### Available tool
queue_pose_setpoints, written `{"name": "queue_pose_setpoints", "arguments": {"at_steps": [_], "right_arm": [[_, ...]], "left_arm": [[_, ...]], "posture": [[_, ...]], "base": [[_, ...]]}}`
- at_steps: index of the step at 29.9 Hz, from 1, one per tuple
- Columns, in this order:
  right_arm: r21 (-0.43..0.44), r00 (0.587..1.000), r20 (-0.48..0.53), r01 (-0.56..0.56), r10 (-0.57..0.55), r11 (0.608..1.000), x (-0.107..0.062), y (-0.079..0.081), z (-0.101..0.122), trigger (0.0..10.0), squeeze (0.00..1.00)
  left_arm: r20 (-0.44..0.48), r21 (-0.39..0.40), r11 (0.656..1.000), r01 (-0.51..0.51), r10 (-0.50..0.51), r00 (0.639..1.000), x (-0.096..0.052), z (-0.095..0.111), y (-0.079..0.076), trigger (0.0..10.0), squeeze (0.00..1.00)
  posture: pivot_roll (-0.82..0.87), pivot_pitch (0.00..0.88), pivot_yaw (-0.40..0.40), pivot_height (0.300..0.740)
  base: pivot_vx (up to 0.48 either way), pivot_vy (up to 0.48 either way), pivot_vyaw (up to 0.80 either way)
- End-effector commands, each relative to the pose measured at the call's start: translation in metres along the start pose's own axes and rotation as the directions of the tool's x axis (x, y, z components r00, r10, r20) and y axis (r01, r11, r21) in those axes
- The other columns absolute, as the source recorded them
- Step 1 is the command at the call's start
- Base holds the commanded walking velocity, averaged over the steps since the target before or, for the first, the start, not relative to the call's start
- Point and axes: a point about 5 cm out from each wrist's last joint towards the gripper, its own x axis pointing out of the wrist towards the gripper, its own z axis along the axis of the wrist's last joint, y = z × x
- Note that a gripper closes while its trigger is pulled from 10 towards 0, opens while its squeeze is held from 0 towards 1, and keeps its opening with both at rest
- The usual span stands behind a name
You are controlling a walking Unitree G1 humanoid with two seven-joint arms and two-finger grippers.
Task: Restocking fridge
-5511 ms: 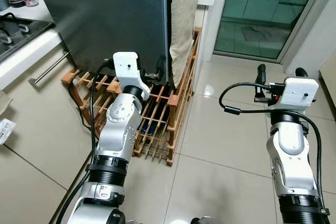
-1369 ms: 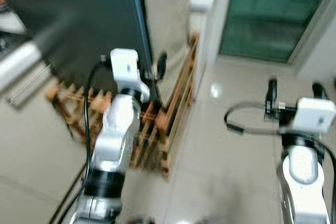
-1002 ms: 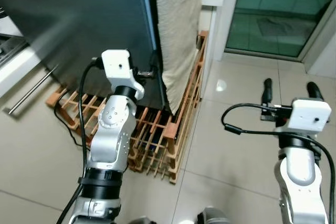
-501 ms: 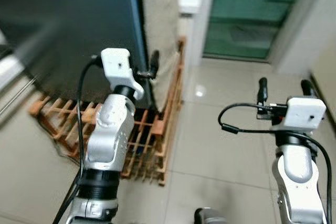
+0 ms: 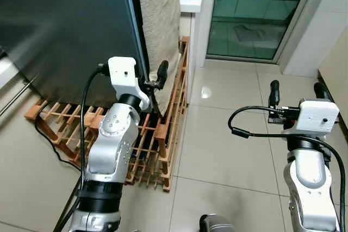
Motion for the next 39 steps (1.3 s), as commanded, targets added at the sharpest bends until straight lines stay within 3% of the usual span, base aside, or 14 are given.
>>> {"name": "queue_pose_setpoints", "arguments": {"at_steps": [1, 12, 21, 31, 35, 39], "right_arm": [[0.010, 1.000, 0.011, -0.001, 0.001, 1.000, 0.001, 0.001, 0.002, 10.0, 0.47], [0.000, 0.999, 0.017, 0.027, -0.027, 1.000, 0.006, -0.006, 0.002, 10.0, 0.47], [-0.006, 0.999, 0.010, 0.042, -0.042, 0.999, 0.005, -0.008, -0.001, 10.0, 0.47], [-0.006, 0.999, 0.005, 0.040, -0.040, 0.999, 0.008, -0.007, -0.002, 10.0, 0.47], [-0.014, 0.999, 0.007, 0.041, -0.041, 0.999, 0.010, -0.008, -0.003, 10.0, 0.47], [-0.021, 0.999, 0.012, 0.045, -0.045, 0.999, 0.011, -0.010, -0.001, 10.0, 0.47]], "left_arm": [[-0.017, -0.008, 1.000, -0.003, 0.002, 1.000, 0.002, -0.001, 0.001, 10.0, 0.00], [-0.028, -0.073, 0.997, 0.010, -0.012, 1.000, 0.017, -0.003, -0.008, 10.0, 0.00], [-0.053, -0.115, 0.987, 0.110, -0.116, 0.992, 0.013, -0.003, -0.025, 10.0, 0.00], [-0.077, -0.117, 0.983, 0.139, -0.149, 0.986, 0.014, -0.010, -0.033, 10.0, 0.00], [-0.107, -0.160, 0.972, 0.170, -0.188, 0.976, 0.026, -0.021, -0.050, 10.0, 0.00], [-0.098, -0.195, 0.962, 0.193, -0.215, 0.972, 0.030, -0.018, -0.057, 10.0, 0.00]], "posture": [[-0.21, 0.043, 0.063, 0.732], [-0.23, 0.051, 0.071, 0.732], [-0.22, 0.060, 0.079, 0.732], [-0.22, 0.074, 0.070, 0.732], [-0.22, 0.082, 0.070, 0.732], [-0.23, 0.089, 0.074, 0.732]], "base": [[0.000, 0.000, 0.00], [0.000, 0.000, 0.00], [0.000, 0.000, 0.00], [0.000, 0.000, 0.00], [0.000, 0.000, 0.00], [0.000, 0.000, 0.00]]}}
